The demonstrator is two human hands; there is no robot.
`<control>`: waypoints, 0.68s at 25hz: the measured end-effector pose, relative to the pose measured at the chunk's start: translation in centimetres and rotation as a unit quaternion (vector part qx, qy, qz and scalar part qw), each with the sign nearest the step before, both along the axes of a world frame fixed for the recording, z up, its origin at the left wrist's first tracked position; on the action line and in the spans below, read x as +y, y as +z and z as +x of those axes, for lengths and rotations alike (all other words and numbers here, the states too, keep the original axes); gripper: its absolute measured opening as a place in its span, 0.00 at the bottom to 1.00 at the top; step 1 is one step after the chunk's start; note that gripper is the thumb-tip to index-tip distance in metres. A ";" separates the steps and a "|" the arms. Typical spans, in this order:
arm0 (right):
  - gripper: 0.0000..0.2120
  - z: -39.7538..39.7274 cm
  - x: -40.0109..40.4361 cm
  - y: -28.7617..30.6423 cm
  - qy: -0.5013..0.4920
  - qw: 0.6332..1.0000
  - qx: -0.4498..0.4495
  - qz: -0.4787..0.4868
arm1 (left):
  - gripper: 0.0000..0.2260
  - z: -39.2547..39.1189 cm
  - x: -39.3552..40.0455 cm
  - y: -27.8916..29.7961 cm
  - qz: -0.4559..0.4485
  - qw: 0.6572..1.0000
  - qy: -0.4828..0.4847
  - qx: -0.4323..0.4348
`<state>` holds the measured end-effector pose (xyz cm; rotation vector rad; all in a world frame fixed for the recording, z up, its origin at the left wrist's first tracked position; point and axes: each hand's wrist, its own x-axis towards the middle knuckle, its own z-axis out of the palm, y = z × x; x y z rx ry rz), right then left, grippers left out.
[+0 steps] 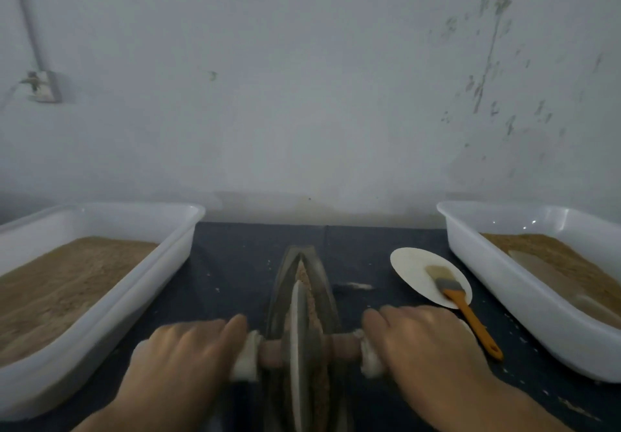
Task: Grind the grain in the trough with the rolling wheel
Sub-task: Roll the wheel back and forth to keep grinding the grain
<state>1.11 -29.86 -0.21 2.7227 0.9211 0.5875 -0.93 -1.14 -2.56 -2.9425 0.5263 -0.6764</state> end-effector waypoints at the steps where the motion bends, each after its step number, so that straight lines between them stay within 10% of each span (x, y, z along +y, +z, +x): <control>1: 0.13 -0.8 -0.5 -0.3 0.037 0.999 -0.035 0.017 | 0.17 -0.9 0.4 -0.1 -0.001 1.000 -0.010 0.008; 10: 0.11 9.7 1.3 -1.5 -0.138 0.986 0.049 0.079 | 0.15 8.4 -2.6 3.2 0.099 0.989 0.105 -0.011; 17: 0.17 2.2 -0.8 -1.4 -0.046 0.997 0.046 0.037 | 0.19 1.2 -1.1 1.3 0.049 0.999 0.004 -0.007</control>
